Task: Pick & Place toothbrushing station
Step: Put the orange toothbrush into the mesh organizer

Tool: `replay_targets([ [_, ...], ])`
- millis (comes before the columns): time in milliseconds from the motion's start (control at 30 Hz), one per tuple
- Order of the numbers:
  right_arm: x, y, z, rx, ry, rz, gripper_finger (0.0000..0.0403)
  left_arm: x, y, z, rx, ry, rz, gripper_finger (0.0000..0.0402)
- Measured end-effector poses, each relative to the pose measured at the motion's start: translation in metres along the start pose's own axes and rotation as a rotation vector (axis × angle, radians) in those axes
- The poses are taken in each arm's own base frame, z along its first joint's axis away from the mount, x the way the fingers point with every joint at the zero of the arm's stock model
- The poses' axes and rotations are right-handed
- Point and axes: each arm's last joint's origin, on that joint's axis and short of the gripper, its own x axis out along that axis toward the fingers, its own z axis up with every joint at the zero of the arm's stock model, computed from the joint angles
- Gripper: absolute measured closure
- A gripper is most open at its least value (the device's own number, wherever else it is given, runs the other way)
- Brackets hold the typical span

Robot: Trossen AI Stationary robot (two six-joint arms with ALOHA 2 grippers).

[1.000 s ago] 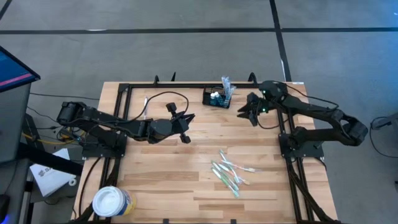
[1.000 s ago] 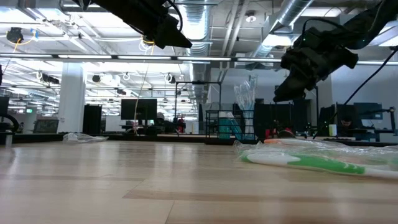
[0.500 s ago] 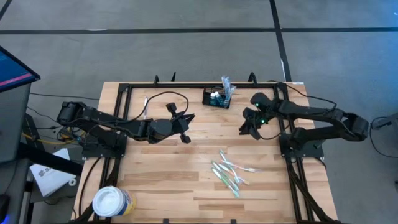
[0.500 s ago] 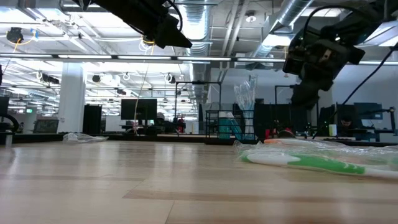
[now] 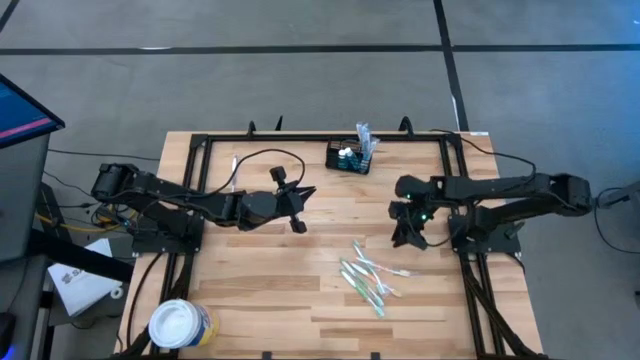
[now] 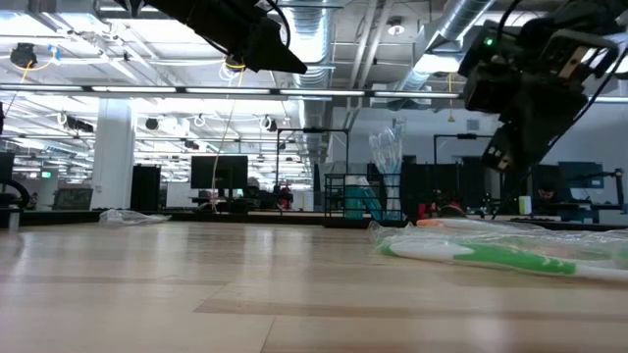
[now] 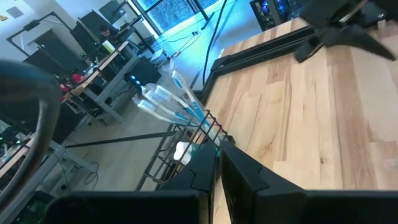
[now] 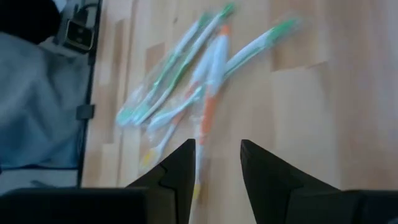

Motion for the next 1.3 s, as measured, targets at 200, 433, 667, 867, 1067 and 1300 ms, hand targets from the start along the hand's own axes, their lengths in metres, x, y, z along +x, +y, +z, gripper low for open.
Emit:
replay_targets([
  [200, 0.015, 0.021, -0.006, -0.027, 0.067, -0.020, 0.0285, 0.000, 0.000, 0.000, 0.000, 0.000, 0.000, 0.0385],
  [433, 0.028, 0.044, -0.011, -0.082, 0.084, -0.043, 0.0285, 0.000, 0.000, 0.000, 0.000, 0.000, 0.001, 0.0385],
  [667, 0.036, 0.059, -0.019, -0.117, 0.095, -0.118, 0.0285, 0.000, 0.000, 0.000, -0.001, 0.000, 0.001, 0.0385],
  [867, 0.041, 0.068, -0.025, -0.094, 0.091, -0.165, 0.0285, 0.000, 0.000, 0.000, -0.004, 0.000, 0.001, 0.0385],
  [1067, 0.043, 0.073, -0.028, -0.106, 0.079, -0.203, 0.0285, 0.000, 0.000, 0.000, -0.045, 0.000, 0.001, 0.0385],
  [1300, 0.051, 0.074, -0.032, -0.086, 0.095, -0.243, 0.0285, 0.000, 0.000, 0.000, -0.045, 0.000, 0.001, 0.0385],
])
